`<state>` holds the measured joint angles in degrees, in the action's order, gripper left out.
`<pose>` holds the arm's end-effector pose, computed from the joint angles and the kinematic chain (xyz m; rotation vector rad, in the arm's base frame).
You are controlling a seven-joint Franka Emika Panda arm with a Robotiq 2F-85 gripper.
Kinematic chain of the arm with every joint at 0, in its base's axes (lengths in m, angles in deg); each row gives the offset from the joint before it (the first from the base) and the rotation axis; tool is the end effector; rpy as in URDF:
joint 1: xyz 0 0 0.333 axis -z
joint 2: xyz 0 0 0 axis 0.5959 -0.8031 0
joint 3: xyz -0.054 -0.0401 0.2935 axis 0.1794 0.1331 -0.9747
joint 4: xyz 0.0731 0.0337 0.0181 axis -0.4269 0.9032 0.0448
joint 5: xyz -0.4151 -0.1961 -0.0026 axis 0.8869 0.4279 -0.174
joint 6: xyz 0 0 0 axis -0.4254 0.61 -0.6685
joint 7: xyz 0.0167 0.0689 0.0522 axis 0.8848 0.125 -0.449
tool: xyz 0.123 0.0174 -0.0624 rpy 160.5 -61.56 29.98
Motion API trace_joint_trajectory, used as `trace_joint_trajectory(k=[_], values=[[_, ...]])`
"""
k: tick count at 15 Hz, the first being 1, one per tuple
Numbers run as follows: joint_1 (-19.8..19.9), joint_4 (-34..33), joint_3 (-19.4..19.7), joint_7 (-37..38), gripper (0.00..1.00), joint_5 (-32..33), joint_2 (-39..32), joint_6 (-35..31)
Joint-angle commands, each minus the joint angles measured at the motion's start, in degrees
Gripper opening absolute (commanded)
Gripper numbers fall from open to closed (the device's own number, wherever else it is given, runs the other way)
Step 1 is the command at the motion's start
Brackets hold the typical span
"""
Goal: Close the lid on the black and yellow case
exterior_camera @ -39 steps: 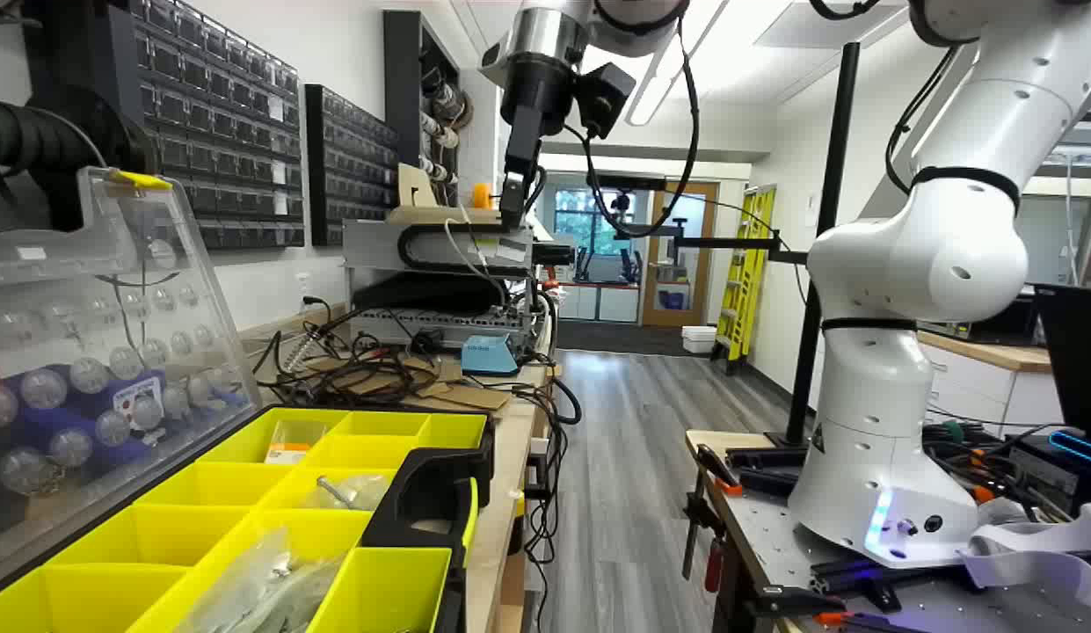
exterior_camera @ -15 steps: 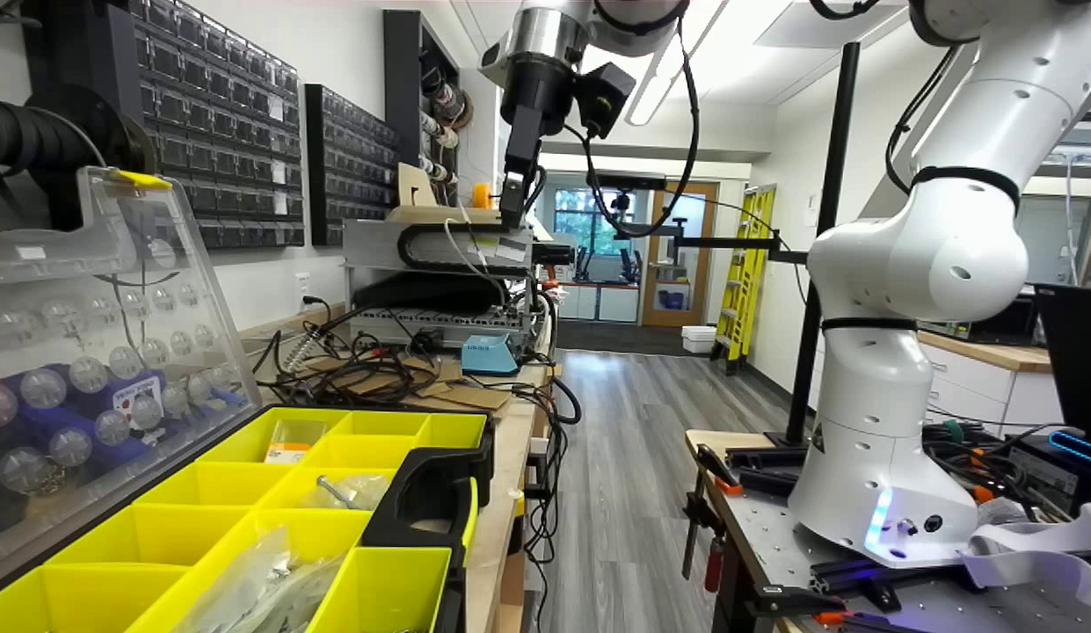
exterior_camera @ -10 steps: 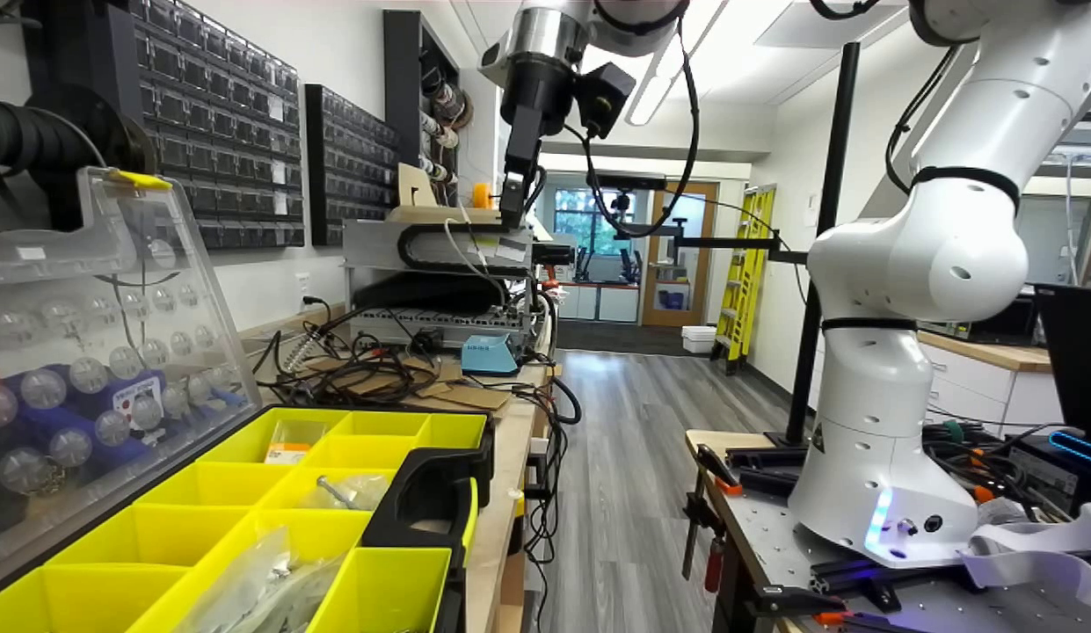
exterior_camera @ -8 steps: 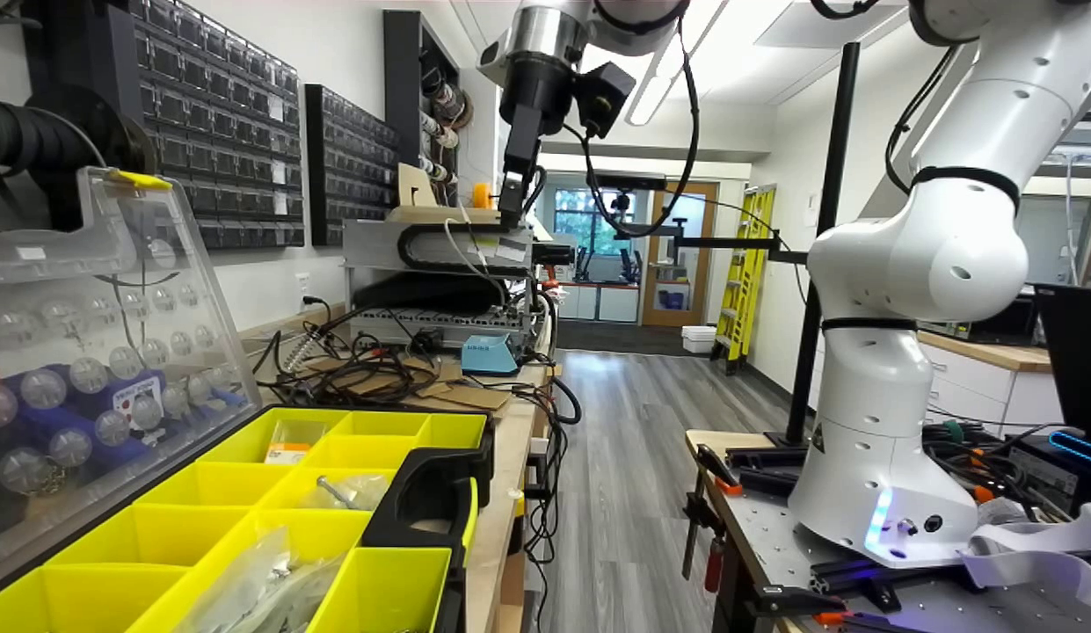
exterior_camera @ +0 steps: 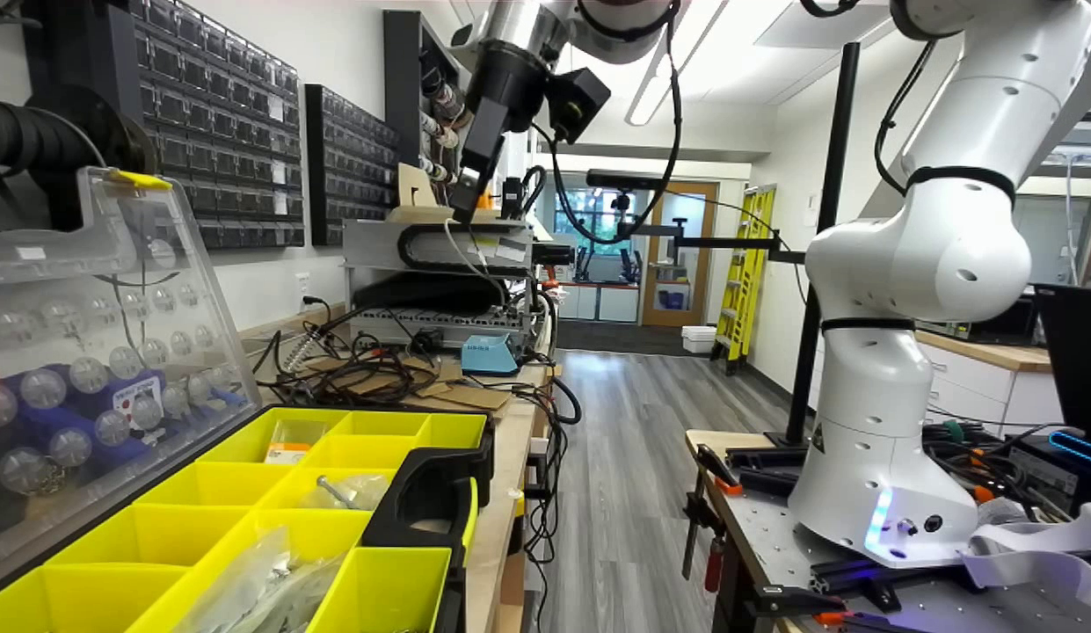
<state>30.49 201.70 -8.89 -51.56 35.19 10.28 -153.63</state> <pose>0.5352 0.0406 0.4535 -2.9406 -0.2978 -0.5081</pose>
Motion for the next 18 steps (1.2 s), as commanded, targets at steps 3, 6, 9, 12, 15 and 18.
trace_joint_trajectory(k=[3,6,9,12,15,18], values=[[-3.57,-4.0,-0.65,-7.56,1.0,-2.25,-7.58,-10.25],[-4.42,-7.52,-1.27,-9.72,1.0,-2.36,-13.32,-15.32],[-3.27,-6.35,-2.51,-7.69,1.0,-0.98,-12.75,-14.82],[-3.16,-6.43,-2.6,-7.68,1.0,-0.97,-13.13,-14.8],[-3.12,-6.43,-2.57,-7.68,1.0,-0.97,-12.95,-14.79],[-2.97,-6.57,-2.62,-7.73,1.0,-0.94,-14.06,-17.57]])
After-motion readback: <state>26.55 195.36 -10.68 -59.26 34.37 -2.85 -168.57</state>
